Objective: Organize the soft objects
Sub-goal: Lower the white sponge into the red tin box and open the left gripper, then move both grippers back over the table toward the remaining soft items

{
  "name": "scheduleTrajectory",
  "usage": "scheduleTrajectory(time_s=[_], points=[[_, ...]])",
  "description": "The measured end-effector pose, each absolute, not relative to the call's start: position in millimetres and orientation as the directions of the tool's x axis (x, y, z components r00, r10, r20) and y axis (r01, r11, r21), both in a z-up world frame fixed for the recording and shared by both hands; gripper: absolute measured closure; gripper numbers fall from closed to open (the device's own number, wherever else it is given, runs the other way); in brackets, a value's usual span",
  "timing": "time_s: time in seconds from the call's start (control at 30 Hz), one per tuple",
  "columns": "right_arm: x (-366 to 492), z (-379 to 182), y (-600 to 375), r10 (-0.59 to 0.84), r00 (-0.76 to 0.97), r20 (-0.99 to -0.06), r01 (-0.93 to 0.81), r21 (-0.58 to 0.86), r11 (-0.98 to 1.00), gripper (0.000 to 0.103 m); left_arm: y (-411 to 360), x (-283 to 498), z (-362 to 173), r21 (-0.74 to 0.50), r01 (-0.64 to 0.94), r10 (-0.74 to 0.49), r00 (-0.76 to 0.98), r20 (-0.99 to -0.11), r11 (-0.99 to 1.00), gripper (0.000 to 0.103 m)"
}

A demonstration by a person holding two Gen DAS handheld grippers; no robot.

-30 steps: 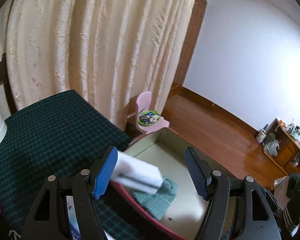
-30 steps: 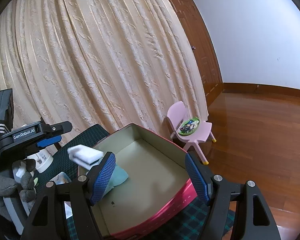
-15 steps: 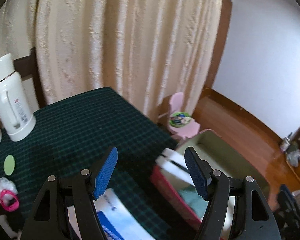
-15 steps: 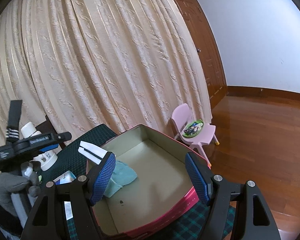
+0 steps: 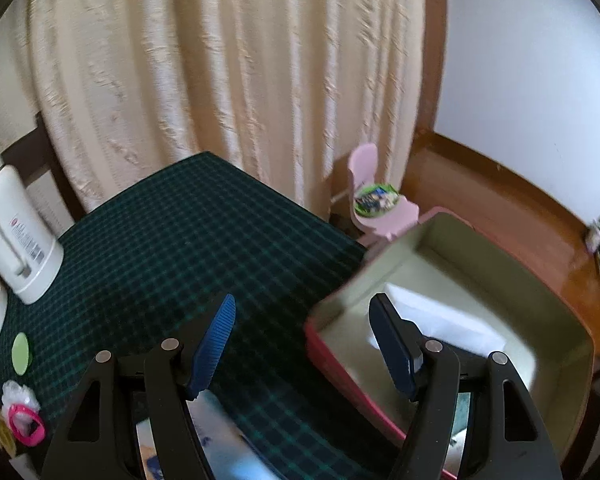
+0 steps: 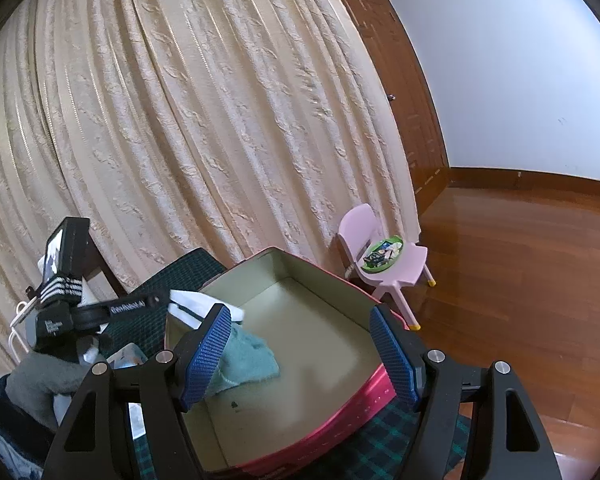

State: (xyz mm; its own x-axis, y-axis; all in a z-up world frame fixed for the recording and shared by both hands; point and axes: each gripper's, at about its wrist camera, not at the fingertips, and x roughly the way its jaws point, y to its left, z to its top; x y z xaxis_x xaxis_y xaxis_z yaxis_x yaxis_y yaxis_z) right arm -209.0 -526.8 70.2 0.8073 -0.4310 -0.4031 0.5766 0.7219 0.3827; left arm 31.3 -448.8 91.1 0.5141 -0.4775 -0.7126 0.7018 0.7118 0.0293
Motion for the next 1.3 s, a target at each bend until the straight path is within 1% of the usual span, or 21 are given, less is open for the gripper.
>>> scheduleTrajectory(time_s=[0.13,0.27,0.53,0.77,1.03,1.3], points=[[-209,70,-526,-0.43,0.808,-0.402,0.576,0.383,0.722,0.028,-454,23,87,0.035,0.722,-0.478,0.493,-0.727,0.691,0.033],[-209,71,-524,-0.43,0.811,-0.397,0.572,0.384,0.724,0.028,-446,23,95,0.004,0.718,-0.493,0.482,-0.724,0.696,0.033],[-201,79,-511,-0.402,0.832,-0.382,0.539,0.382,0.751,0.028,-400,19,125,-0.06,0.687,-0.539,0.509,-0.671,0.724,0.033],[-191,88,-492,-0.355,0.86,-0.366,0.485,0.374,0.791,0.027,-341,19,150,-0.114,0.628,-0.55,0.562,-0.617,0.77,0.031],[-172,97,-461,-0.279,0.89,-0.36,0.408,0.36,0.839,0.026,-268,28,166,-0.14,0.544,-0.515,0.636,-0.575,0.828,0.029],[-152,103,-427,-0.188,0.916,-0.355,0.319,0.357,0.878,0.025,-187,37,169,-0.159,0.417,-0.431,0.711,-0.556,0.895,0.026]])
